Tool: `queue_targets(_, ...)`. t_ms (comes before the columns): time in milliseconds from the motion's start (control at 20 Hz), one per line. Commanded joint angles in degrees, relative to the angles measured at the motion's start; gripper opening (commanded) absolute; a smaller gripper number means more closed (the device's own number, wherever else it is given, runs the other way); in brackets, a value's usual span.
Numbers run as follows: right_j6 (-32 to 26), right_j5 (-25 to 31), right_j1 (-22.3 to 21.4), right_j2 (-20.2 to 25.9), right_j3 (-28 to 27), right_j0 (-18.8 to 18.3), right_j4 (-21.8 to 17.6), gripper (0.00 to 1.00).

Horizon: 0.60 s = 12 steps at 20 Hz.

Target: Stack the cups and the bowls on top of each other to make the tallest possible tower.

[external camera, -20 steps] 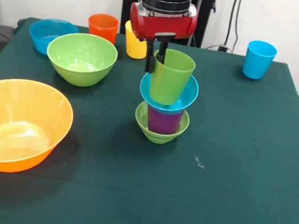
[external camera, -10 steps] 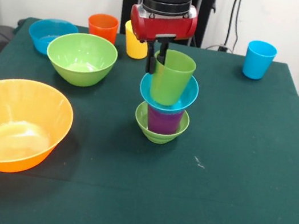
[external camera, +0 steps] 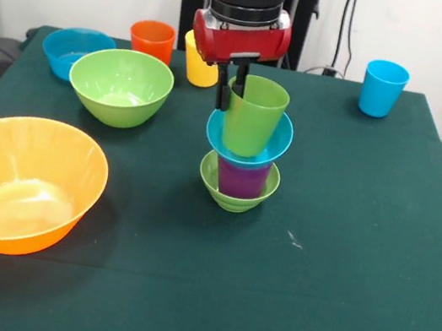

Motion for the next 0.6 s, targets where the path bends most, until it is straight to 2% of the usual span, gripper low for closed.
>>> queue_targets(50, -11.94, -0.72, 4.85, -2.36, -0.66, 2.07, -4.69, 0.00)
queue_targets(600, -13.16, -0.22, 6.74, -2.23, -1.34, 1.75, -4.89, 0.00)
